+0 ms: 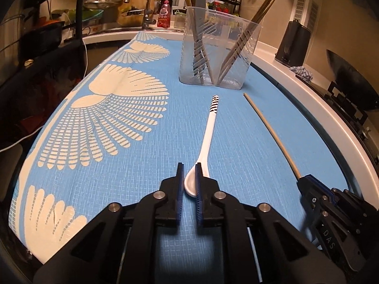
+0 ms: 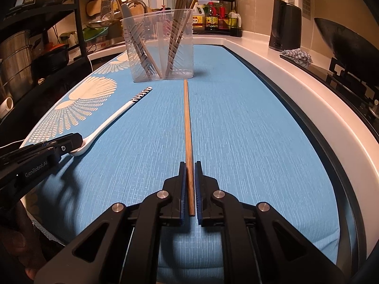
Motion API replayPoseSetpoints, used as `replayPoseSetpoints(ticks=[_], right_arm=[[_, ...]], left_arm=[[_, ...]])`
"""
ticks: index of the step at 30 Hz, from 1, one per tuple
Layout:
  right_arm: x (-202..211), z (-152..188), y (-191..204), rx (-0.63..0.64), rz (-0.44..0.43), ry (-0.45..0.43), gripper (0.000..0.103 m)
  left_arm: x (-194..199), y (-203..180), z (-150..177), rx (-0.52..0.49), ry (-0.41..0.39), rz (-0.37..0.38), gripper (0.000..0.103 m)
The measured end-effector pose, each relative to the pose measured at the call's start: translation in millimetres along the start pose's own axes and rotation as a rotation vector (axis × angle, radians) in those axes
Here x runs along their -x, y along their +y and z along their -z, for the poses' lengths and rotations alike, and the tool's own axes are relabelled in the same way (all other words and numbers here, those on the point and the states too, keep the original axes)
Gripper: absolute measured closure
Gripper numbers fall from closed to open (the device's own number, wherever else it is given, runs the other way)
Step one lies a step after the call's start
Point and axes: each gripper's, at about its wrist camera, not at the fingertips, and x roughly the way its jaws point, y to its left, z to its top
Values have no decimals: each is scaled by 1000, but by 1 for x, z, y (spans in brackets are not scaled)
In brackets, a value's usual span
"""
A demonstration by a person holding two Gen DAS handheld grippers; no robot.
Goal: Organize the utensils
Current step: 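Close the left tool on the white spoon bowl while the right tool grasps the chopstick, then lift the spoon and chopstick upright and carry them over the container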
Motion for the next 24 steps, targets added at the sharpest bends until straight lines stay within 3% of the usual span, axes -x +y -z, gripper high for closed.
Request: replayPoseSetpoints(ticks=[8,18,24], right_arm=[[0,2,-2,1,-8,-6,94],[1,5,-1,2,-6,-24,93],[2,5,0,13,-12,-30,98]], left_arm=[[-6,1,3,21,-1,35,86],[-2,-20,16,-87,-43,4,86],[1,-17,16,-68,-54,5,92]])
